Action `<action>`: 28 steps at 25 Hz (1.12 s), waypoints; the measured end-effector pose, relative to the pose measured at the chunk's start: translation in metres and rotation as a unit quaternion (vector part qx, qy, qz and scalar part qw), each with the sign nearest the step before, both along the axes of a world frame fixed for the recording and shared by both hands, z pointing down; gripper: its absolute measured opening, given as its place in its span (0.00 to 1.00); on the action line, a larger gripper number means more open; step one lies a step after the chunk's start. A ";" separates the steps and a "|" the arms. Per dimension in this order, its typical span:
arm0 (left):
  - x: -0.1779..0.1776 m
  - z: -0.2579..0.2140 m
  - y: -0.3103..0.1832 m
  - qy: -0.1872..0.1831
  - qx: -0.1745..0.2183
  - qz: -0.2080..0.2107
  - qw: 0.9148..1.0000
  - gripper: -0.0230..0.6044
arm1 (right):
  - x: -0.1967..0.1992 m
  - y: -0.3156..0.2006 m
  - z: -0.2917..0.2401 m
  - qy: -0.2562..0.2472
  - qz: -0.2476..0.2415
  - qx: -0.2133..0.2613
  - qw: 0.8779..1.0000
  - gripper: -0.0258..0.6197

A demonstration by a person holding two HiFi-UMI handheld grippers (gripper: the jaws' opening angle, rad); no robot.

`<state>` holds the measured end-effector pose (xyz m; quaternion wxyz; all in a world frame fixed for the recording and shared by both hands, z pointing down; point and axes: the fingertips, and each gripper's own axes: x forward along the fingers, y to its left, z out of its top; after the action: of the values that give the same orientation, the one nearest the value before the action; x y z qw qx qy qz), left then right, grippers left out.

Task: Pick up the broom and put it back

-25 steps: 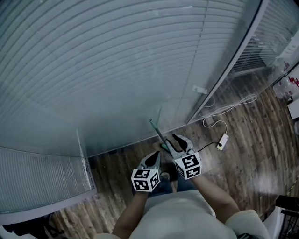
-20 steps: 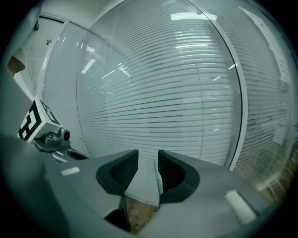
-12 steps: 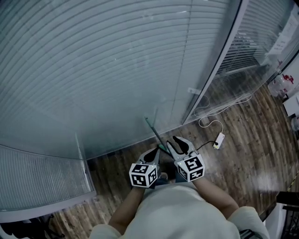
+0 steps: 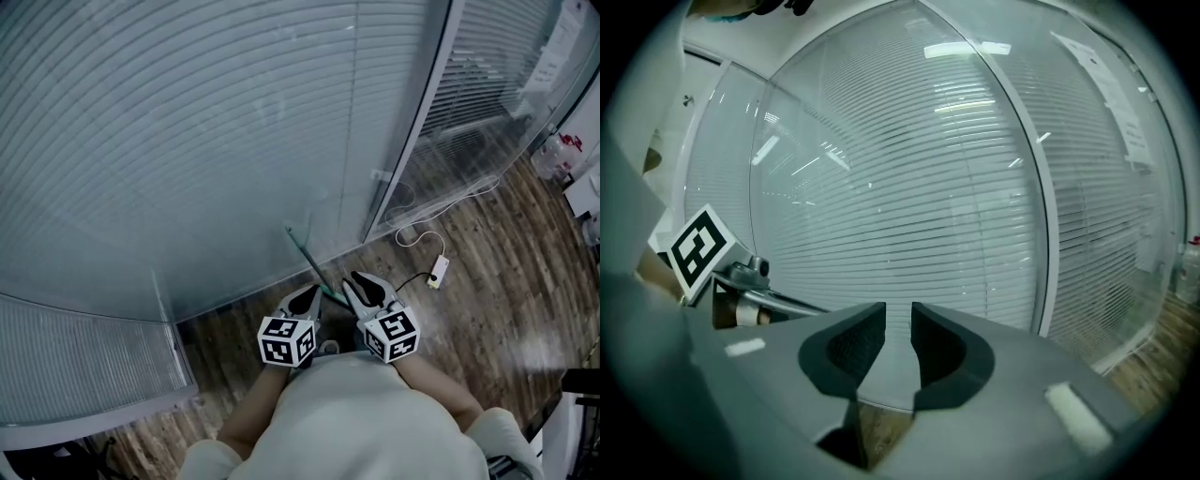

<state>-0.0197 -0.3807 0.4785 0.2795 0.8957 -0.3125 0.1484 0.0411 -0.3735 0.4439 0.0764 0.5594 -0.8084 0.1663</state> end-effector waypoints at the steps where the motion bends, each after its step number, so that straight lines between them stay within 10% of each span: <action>1: 0.001 0.000 0.000 0.001 0.002 0.002 1.000 0.04 | 0.000 0.002 0.002 -0.001 0.001 0.000 1.000 0.18; 28: 0.009 -0.008 0.013 -0.001 0.019 0.031 0.999 0.04 | 0.001 0.026 0.002 0.007 0.017 -0.002 1.000 0.05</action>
<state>-0.0106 -0.3678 0.4708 0.2568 0.9100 -0.2877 0.1521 0.0425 -0.3470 0.4459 0.0804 0.5744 -0.7976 0.1658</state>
